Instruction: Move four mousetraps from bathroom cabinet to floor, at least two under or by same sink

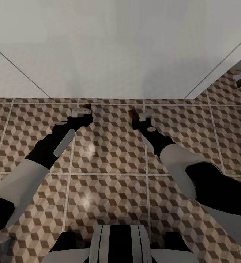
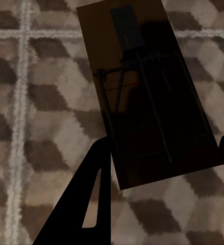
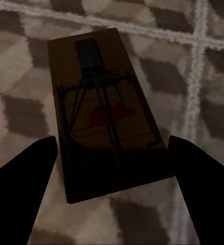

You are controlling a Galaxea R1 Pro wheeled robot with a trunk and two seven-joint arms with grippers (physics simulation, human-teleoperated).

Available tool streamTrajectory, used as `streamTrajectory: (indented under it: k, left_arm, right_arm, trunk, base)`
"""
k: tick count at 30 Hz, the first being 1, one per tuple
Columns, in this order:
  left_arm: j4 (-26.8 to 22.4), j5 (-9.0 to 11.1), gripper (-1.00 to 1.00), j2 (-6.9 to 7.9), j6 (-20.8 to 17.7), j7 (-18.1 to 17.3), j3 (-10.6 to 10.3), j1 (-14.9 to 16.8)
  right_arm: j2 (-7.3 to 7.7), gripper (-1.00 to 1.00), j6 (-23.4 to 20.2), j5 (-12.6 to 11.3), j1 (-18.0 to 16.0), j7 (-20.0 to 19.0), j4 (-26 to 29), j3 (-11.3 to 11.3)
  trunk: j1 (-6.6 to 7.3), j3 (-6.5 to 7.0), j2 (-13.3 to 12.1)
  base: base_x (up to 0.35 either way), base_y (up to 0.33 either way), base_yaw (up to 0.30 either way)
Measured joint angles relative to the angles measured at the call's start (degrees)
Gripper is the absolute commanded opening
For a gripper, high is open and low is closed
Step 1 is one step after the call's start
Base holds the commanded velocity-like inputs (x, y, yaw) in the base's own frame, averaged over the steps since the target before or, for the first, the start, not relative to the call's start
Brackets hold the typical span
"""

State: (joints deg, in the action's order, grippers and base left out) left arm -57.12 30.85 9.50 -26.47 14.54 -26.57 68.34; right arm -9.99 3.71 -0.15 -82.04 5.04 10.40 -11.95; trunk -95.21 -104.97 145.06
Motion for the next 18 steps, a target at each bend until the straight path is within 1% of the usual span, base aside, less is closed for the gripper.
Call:
streamTrajectory:
  k: [8, 14, 18]
  left_arm:
    - [0.35, 0.08, -1.0, 0.0, -0.03, 0.0, 0.0, -0.13]
    - [0.77, 0.09, -1.0, 0.0, 0.02, -0.05, 0.0, -1.09]
    - [1.12, 0.09, -1.0, -0.01, 0.05, -0.08, -0.17, -1.29]
  right_arm:
    - [0.0, -1.0, 0.27, 0.0, 0.0, 0.01, -0.81, -0.01]
    - [0.0, -1.0, 1.95, -0.06, 0.0, 0.0, -1.67, 0.0]
    - [0.0, -1.0, 2.29, -0.07, 0.0, 0.0, -1.76, 0.0]
  trunk:
    - [0.0, 0.0, 0.0]
    - [0.0, 0.0, 0.0]
    - [0.0, 0.0, 0.0]
  base:
    - [0.0, 0.0, 0.0]
    - [0.0, 0.0, 0.0]
    - [0.0, 0.0, 0.0]
